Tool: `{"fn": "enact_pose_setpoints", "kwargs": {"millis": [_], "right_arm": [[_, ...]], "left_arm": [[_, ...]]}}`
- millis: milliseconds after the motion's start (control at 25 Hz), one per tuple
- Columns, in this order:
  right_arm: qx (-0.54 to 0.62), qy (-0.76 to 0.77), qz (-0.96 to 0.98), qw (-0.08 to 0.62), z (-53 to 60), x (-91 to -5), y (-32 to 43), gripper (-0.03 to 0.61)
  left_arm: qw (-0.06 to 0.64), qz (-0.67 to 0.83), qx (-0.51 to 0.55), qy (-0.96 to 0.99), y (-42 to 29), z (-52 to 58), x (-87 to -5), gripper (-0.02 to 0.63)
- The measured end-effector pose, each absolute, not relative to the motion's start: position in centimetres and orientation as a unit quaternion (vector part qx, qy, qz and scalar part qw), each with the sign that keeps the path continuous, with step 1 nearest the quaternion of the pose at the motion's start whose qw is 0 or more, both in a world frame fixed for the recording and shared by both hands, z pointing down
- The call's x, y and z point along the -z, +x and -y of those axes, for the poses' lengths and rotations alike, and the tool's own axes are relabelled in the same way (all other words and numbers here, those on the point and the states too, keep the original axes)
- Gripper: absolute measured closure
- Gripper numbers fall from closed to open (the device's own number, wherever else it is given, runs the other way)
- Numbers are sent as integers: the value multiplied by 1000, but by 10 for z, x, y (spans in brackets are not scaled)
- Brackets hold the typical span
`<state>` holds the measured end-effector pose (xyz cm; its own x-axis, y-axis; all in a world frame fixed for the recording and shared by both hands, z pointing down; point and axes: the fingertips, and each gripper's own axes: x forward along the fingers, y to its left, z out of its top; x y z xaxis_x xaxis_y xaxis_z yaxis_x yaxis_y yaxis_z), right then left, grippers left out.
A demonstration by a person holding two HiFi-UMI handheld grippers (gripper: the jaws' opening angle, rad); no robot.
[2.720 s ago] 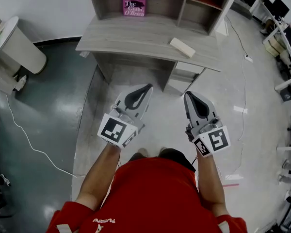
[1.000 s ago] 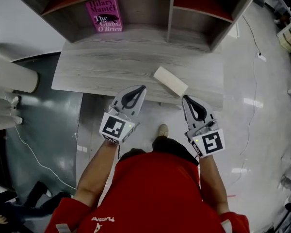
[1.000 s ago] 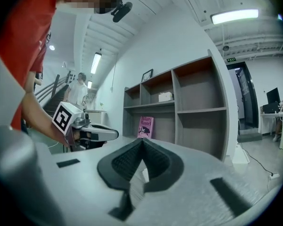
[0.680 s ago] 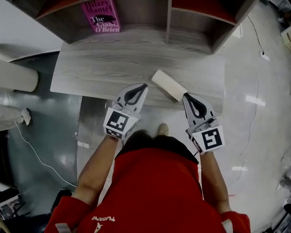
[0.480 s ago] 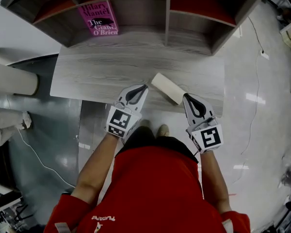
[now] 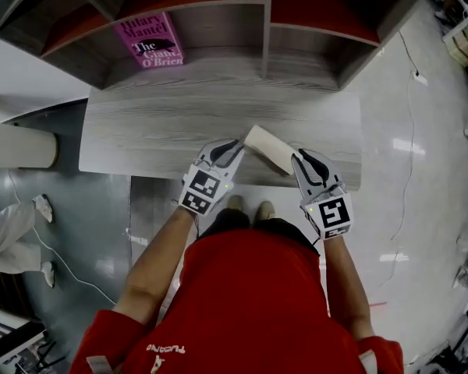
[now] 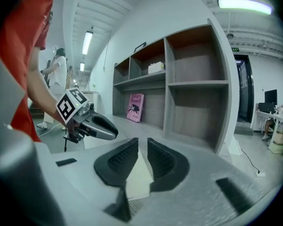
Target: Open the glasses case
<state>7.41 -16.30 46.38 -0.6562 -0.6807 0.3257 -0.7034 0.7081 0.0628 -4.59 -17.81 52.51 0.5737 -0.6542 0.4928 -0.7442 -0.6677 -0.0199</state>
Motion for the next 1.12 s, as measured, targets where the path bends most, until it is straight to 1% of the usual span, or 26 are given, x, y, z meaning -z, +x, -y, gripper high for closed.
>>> {"fn": "enact_pose_setpoints", "kwargs": {"millis": [80, 160, 560, 840, 1000, 1120], "right_arm": [[-40, 378, 907, 180, 163, -476, 74, 489], [-47, 374, 905, 197, 162, -490, 74, 452], [-75, 346, 892, 281, 158, -547, 71, 290], [-72, 320, 883, 336, 155, -572, 68, 244], [-65, 313, 873, 368, 156, -581, 69, 243], [-62, 315, 871, 373, 158, -584, 70, 261]], "left_arm": [[104, 383, -244, 885, -44, 180, -533, 546], [112, 369, -255, 886, -42, 180, -542, 528], [148, 315, -324, 880, -35, 185, -579, 473], [153, 297, -352, 874, -32, 189, -595, 466], [148, 294, -356, 874, -30, 192, -597, 468], [150, 293, -360, 873, -29, 191, -598, 468]]}}
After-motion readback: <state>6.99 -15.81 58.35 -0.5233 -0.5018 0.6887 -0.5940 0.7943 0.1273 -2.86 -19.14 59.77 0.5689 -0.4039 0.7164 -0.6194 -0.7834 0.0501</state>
